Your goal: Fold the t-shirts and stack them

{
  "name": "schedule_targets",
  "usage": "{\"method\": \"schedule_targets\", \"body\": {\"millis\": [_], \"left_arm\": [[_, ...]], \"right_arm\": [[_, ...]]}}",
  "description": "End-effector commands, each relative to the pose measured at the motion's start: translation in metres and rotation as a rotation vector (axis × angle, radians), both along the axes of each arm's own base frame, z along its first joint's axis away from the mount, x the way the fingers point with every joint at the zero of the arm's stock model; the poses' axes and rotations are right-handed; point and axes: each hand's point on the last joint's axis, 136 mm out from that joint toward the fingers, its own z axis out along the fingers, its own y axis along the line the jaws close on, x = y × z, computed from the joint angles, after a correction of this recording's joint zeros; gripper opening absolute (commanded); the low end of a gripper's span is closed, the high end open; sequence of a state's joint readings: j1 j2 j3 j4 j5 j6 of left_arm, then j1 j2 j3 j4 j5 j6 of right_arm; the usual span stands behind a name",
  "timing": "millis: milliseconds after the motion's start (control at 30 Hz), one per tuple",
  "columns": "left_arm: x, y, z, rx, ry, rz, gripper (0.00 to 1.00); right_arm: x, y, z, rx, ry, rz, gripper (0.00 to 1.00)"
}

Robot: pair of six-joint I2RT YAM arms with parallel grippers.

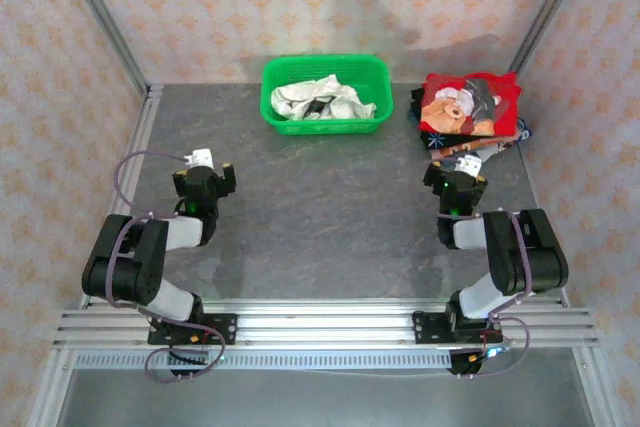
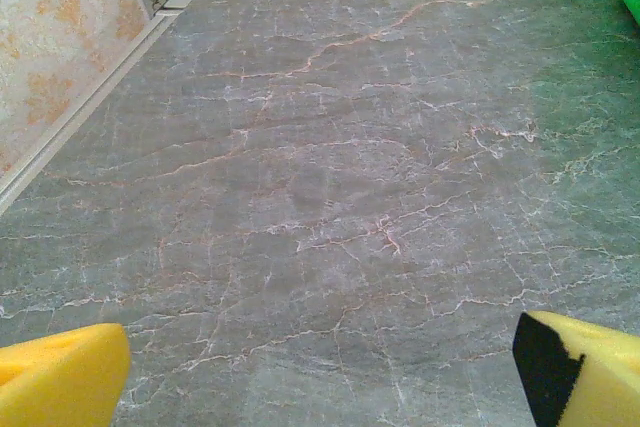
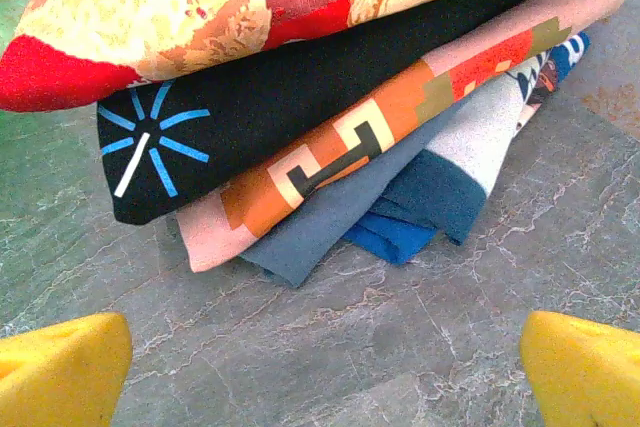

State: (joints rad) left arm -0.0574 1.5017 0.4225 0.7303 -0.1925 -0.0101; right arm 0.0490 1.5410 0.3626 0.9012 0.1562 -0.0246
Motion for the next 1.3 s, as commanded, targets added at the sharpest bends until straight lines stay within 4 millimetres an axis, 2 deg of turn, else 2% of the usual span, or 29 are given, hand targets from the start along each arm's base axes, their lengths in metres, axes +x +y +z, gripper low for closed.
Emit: {"method": "schedule_targets", "body": {"millis": [0, 733, 800, 900, 1067, 1133, 1200, 1267], "left_arm": [[-0.001, 0.004, 0.008, -0.002, -0.040, 0.031, 1.00], [-0.001, 0.004, 0.008, -0.002, -0.040, 0.031, 1.00], [0.004, 0.002, 0.018, -0.001, -0.031, 0.022, 1.00], [0.007, 0.000, 0.048, 0.008, 0.035, 0.016, 1.00], [-0.009, -0.007, 0.125, -0.157, -0.044, 0.039, 1.00], [-0.012, -0.012, 0.141, -0.221, 0.015, 0.041, 1.00], [-0.006, -0.023, 0.152, -0.274, 0.075, 0.008, 1.00], [0.009, -0.039, 0.160, -0.341, 0.142, -0.046, 1.00]], "right_arm": [[0.005, 0.000, 0.003, -0.005, -0.005, 0.008, 0.99], [0.005, 0.002, 0.006, -0.002, -0.018, 0.017, 0.99], [0.005, 0.008, 0.017, -0.013, -0.025, 0.049, 0.99], [-0.006, 0.005, 0.046, 0.035, 0.044, -0.011, 0.99], [-0.038, 0.051, 0.089, 0.192, 0.078, 0.149, 0.99], [-0.052, 0.063, 0.098, 0.249, 0.143, 0.177, 0.99], [-0.062, 0.081, 0.104, 0.323, 0.213, 0.245, 0.99], [-0.070, 0.100, 0.110, 0.386, 0.274, 0.314, 0.99]]}}
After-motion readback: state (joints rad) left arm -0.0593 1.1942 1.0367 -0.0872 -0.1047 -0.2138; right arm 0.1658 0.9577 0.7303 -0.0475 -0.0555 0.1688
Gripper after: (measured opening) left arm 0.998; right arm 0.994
